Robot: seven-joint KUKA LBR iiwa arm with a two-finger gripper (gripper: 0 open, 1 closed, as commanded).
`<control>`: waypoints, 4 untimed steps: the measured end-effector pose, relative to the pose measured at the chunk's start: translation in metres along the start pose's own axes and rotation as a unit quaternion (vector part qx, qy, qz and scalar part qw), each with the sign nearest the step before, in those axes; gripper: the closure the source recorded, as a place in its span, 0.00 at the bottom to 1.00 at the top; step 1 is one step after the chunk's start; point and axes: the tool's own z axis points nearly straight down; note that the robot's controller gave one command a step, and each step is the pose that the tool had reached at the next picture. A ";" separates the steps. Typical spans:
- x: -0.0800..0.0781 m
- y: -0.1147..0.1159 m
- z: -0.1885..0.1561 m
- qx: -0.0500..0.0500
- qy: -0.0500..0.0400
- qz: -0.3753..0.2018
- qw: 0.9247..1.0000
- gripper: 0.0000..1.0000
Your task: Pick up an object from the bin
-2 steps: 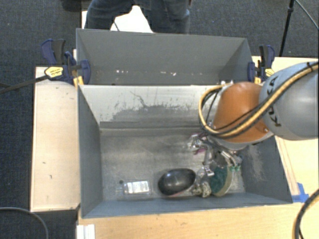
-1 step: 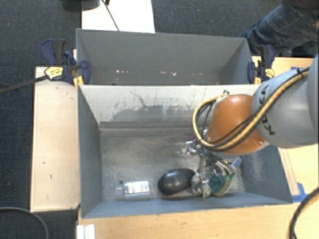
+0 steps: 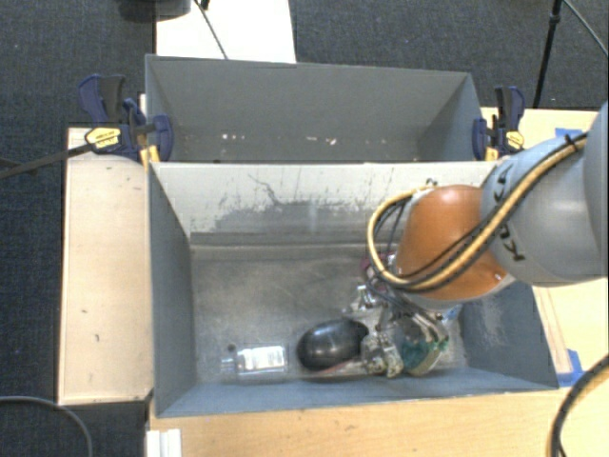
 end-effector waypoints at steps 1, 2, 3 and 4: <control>-0.014 -0.005 -0.189 0.001 -0.003 0.006 1.000 1.00; -0.012 -0.005 -0.184 0.000 0.002 0.006 1.000 0.00; 0.010 -0.145 -0.028 0.000 0.005 -0.073 0.997 0.00; 0.014 -0.115 0.007 0.001 0.000 -0.169 0.986 0.00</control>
Offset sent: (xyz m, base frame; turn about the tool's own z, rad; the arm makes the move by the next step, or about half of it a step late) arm 0.0111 -0.0021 0.1838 0.0082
